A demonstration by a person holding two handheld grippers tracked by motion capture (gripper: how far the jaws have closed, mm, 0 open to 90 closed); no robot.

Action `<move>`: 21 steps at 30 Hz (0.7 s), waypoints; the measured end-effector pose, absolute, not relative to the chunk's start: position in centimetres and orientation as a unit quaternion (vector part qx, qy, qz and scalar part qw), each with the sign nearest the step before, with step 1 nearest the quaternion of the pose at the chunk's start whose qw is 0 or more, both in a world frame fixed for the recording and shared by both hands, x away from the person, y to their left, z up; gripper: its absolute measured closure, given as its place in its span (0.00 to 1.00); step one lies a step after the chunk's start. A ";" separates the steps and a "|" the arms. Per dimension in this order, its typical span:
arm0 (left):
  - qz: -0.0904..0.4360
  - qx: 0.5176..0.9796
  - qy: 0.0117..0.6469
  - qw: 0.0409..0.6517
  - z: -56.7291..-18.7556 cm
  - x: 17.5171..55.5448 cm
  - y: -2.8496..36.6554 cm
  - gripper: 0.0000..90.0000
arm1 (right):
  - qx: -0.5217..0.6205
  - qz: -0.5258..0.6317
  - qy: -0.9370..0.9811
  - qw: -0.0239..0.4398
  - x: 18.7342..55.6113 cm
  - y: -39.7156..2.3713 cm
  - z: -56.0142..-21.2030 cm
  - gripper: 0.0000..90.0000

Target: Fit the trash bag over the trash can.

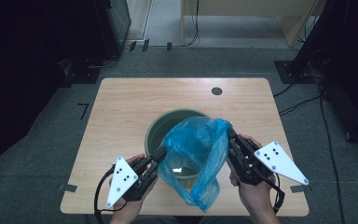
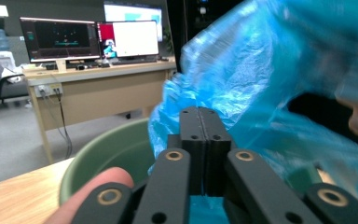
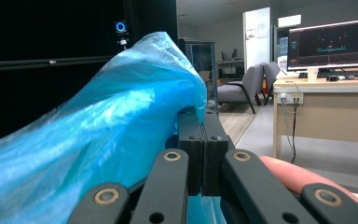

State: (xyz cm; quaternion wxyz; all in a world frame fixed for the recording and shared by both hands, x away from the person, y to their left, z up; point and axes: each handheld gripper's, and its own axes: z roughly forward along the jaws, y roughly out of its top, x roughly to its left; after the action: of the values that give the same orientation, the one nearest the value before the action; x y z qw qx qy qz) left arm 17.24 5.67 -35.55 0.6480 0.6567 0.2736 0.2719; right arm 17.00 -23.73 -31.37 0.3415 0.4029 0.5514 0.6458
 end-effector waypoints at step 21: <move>0.265 0.600 0.338 0.675 -35.7 18.8 10.6 1.00 | 0.445 0.626 0.537 0.349 16.9 -27.3 -33.6 1.00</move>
State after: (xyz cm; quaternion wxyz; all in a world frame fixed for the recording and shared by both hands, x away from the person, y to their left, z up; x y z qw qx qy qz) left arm 18.82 10.65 -35.71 0.6749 0.6003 0.3375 0.2652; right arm 16.85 -27.27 -33.56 0.3494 0.4450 0.5370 0.6257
